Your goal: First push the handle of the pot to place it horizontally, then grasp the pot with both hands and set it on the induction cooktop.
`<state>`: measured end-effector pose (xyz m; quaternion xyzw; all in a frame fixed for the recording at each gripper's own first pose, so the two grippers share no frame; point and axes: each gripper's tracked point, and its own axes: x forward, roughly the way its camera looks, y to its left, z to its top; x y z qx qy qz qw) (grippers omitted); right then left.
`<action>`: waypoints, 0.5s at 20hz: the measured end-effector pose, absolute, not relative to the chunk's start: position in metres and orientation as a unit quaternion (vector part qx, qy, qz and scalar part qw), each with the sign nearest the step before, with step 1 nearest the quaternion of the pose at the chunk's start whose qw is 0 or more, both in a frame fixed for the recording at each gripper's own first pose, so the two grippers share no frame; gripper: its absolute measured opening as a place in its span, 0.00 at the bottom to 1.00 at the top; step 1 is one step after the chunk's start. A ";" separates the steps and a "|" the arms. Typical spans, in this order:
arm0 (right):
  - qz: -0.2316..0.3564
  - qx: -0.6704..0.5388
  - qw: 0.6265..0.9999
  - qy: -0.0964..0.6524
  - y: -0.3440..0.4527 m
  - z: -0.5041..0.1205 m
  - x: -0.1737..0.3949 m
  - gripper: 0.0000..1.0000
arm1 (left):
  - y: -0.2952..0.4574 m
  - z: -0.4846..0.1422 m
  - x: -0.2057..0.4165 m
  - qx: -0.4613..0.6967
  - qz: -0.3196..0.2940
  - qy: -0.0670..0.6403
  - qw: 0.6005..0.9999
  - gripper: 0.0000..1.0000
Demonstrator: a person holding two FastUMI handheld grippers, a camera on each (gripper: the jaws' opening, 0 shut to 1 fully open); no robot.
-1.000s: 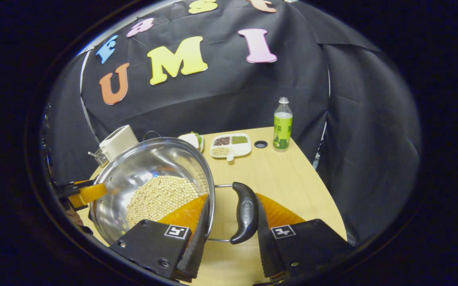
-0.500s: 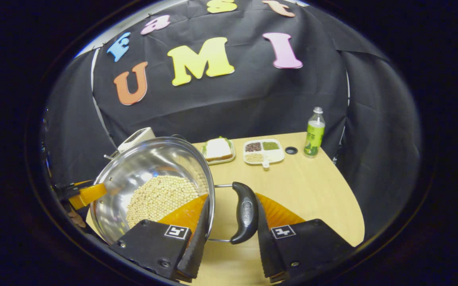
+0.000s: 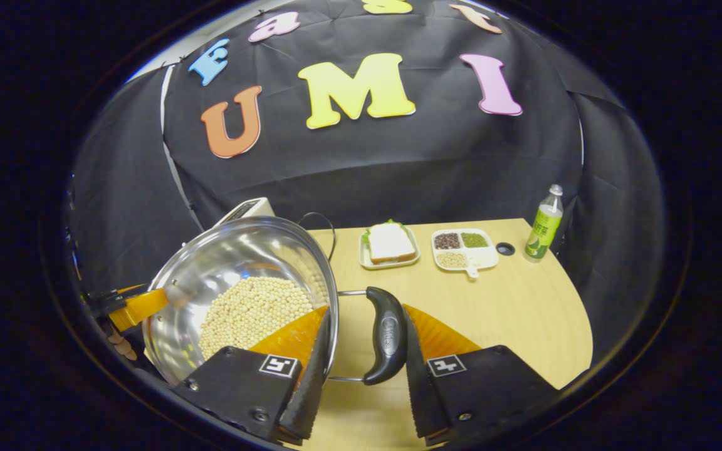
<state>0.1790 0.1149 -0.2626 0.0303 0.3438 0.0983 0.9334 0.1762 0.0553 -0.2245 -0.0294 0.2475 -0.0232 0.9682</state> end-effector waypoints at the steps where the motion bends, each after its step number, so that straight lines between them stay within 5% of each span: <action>1: 0.101 0.030 0.932 0.346 0.122 -0.266 0.181 0.61 | 0.061 -0.226 0.179 -0.030 -0.020 0.248 0.968 0.53; 3: 0.102 0.032 0.930 0.353 0.136 -0.275 0.188 0.61 | 0.073 -0.232 0.188 -0.027 -0.013 0.249 0.968 0.43; 4: 0.104 0.028 0.928 0.355 0.141 -0.281 0.192 0.60 | 0.078 -0.237 0.191 -0.026 -0.010 0.249 0.968 0.53; 10: 0.112 0.014 0.921 0.373 0.170 -0.319 0.212 0.60 | 0.105 -0.275 0.206 -0.039 0.008 0.276 0.960 0.53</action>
